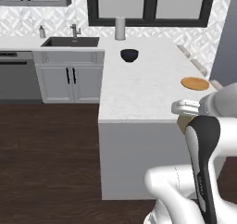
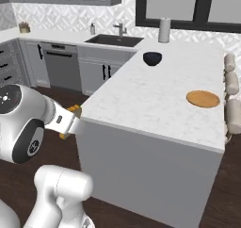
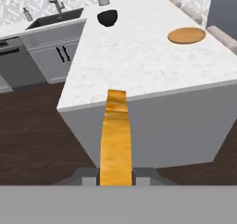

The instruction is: Start the toaster. Once the lever pops up, take the bread to the plate on the dining counter.

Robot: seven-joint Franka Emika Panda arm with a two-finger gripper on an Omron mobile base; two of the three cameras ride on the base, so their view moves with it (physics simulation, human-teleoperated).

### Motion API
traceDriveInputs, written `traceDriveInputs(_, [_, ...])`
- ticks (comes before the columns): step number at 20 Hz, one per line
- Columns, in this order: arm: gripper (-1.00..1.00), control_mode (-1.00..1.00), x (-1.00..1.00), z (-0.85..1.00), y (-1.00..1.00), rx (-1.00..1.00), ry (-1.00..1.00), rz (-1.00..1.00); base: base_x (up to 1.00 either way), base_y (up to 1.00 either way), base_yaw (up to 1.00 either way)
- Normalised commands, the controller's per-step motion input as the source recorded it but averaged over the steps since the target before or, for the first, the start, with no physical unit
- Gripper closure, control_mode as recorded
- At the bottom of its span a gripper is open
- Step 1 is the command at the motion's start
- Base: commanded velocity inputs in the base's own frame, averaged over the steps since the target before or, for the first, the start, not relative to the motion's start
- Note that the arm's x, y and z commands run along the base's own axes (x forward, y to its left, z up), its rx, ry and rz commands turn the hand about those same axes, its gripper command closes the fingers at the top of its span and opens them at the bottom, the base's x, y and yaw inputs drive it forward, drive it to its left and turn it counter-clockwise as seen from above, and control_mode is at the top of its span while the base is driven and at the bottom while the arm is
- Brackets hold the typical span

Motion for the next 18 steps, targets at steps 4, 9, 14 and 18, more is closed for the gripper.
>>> traceDriveInputs(4, [1.00, 1.00, 0.00, 0.00, 0.00, 0.00, 0.00, 0.00, 0.05, -1.00, 0.00])
traceDriveInputs(9, [1.00, 1.00, 0.00, 0.00, 0.00, 0.00, 0.00, 0.00, 0.17, -1.00, 0.08])
traceDriveInputs(14, [1.00, 1.00, 0.00, 0.00, 0.00, 0.00, 0.00, 0.00, 0.23, -1.00, 0.20])
traceDriveInputs(18, [1.00, 1.00, 0.00, 0.00, 0.00, 0.00, 0.00, 0.00, 0.20, -1.00, 0.30])
